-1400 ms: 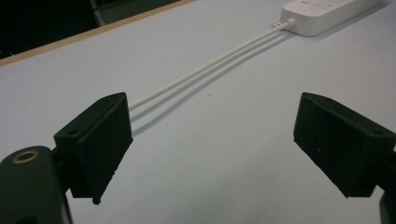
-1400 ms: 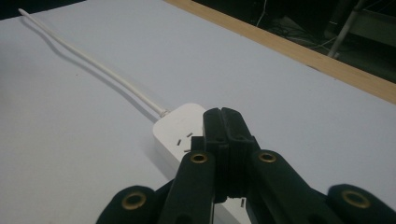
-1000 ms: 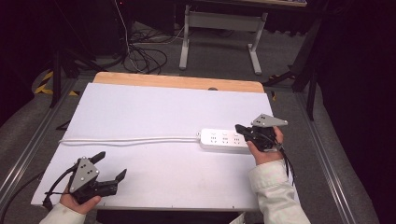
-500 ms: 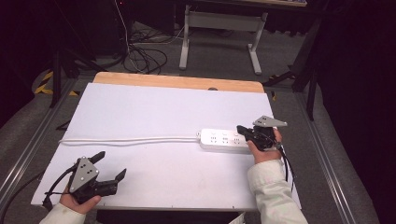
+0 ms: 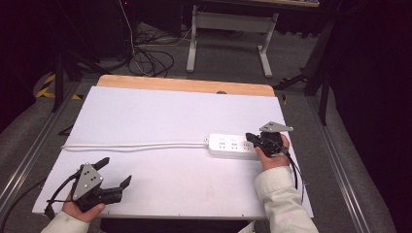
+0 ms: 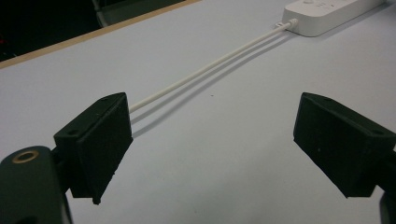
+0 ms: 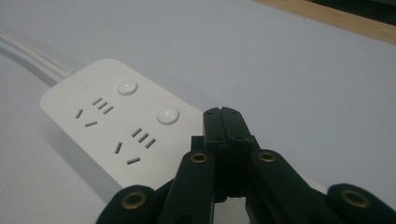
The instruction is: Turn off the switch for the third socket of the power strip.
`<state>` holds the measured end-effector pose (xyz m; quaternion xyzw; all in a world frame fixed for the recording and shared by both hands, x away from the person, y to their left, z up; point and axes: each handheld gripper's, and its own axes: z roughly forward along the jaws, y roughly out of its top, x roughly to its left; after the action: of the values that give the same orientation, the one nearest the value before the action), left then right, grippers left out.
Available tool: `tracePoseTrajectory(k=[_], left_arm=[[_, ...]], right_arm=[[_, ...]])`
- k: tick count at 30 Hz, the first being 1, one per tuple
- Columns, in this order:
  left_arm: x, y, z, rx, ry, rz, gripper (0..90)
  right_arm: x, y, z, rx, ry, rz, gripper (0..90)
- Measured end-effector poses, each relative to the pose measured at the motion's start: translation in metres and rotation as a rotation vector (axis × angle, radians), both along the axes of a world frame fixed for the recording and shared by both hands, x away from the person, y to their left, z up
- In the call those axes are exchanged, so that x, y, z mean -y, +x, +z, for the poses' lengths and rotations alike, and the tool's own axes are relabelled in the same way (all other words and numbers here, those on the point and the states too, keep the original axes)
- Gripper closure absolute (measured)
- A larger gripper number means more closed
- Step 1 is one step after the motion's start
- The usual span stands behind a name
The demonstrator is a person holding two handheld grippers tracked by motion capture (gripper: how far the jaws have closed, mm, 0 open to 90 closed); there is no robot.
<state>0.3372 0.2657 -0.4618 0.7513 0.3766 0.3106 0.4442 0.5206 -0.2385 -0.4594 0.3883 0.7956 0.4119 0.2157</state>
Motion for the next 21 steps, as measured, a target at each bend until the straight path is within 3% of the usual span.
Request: tracePoseTrajectory(k=[21], left_arm=[[0.0001, -0.0002, 0.0, 0.0, 0.004, 0.003, 12.0]], right_arm=[[-0.005, 0.0046, -0.007, -0.007, -0.05, -0.009, 90.0]])
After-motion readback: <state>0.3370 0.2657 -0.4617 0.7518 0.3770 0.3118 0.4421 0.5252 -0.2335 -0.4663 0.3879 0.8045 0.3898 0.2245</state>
